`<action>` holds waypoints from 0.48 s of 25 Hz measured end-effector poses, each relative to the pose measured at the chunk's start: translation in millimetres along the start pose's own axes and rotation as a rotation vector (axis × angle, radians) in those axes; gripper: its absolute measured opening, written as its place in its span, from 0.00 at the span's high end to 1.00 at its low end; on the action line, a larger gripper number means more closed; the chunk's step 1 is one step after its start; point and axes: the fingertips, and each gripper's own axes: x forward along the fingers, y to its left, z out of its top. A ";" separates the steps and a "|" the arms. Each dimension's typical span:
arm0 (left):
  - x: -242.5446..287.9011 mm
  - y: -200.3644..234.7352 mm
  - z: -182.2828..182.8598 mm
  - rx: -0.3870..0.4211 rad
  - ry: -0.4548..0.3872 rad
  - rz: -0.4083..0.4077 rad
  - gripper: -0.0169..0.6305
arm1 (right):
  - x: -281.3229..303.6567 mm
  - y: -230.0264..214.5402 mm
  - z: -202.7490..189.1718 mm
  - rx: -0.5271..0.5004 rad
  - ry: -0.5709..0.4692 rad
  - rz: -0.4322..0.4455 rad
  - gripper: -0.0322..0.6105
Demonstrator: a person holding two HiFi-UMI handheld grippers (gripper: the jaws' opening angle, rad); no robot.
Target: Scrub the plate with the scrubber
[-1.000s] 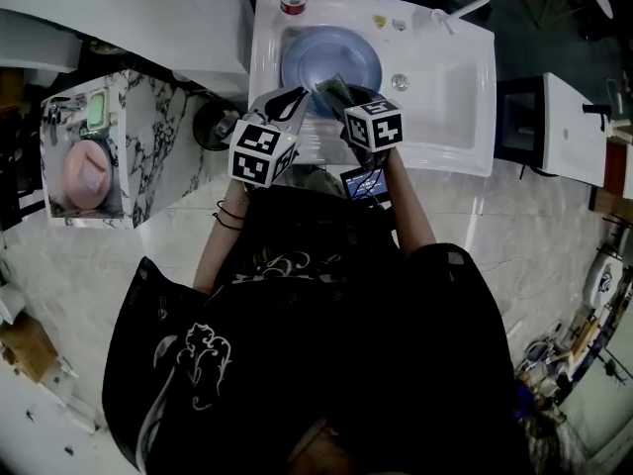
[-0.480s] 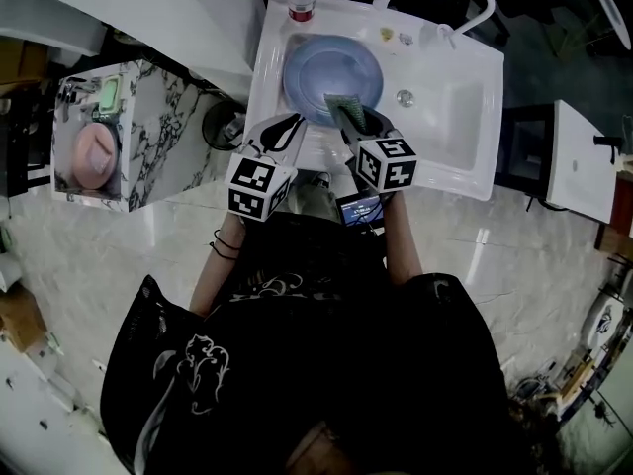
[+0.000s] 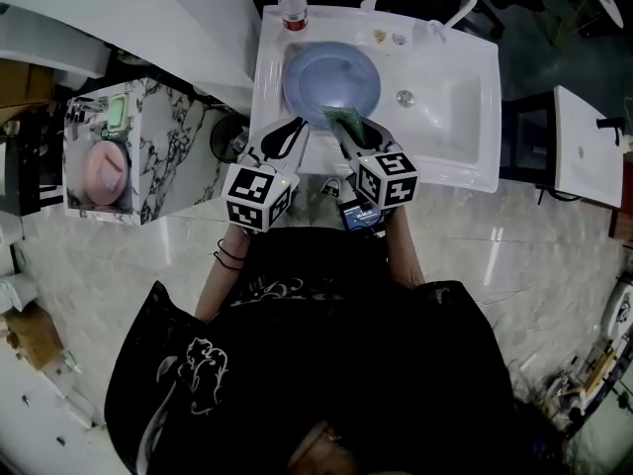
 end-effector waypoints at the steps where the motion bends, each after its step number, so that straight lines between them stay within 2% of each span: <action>1: -3.3 0.8 -1.7 0.004 0.003 -0.003 0.92 | -0.2 3.1 -0.4 0.004 -0.006 -0.004 0.81; 6: -29.7 10.1 -10.8 0.004 0.000 -0.012 0.92 | 1.3 30.4 -2.2 0.000 -0.025 -0.017 0.81; 12: -74.7 23.7 -19.2 0.015 -0.030 -0.042 0.92 | -0.6 84.5 -11.8 0.001 -0.054 -0.034 0.81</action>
